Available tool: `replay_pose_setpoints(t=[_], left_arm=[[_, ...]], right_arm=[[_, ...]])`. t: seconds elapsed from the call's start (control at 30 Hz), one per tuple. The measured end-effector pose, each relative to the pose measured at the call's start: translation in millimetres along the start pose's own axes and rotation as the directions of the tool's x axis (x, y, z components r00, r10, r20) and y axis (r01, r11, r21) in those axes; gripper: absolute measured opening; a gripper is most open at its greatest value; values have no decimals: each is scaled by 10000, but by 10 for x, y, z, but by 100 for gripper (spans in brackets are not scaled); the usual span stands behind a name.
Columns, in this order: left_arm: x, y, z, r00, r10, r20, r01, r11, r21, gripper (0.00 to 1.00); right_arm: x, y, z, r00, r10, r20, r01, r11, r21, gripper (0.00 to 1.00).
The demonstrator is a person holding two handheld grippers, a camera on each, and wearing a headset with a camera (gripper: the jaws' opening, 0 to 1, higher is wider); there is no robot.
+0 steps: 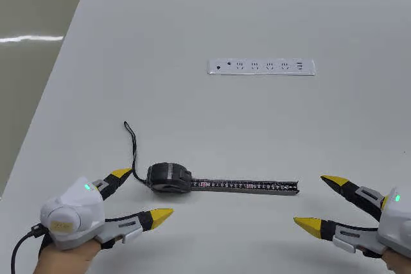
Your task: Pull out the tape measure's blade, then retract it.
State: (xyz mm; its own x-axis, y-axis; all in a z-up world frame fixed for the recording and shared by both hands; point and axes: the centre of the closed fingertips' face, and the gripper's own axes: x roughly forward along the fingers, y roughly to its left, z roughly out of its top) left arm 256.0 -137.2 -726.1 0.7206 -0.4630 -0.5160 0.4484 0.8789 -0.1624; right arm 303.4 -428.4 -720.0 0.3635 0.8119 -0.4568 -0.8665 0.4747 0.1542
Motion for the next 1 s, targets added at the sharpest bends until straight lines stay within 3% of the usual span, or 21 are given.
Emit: replay_pose_setpoints(t=[0.27,0.43,0.57,0.73,1.0], left_arm=[[39,9,31,9985,516,180,-500,9954,-814,74],[79,-1,37,9965,821,162,-801,9917,-1007,75],[88,44,59,9911,1298,305,-1236,9801,-1550,76],[102,57,58,9869,1592,248,-1524,9722,-1776,78],[138,80,61,9739,2259,209,-2146,9473,-2377,82]], right_arm=[[46,6,-16,10000,29,24,-30,10000,53,67],[75,14,12,10000,37,83,-38,10000,84,67],[91,5,19,9999,26,116,-27,10000,94,67],[102,-1,18,9999,10,144,-12,9999,135,67],[129,0,7,9999,-19,169,16,9998,197,67]])
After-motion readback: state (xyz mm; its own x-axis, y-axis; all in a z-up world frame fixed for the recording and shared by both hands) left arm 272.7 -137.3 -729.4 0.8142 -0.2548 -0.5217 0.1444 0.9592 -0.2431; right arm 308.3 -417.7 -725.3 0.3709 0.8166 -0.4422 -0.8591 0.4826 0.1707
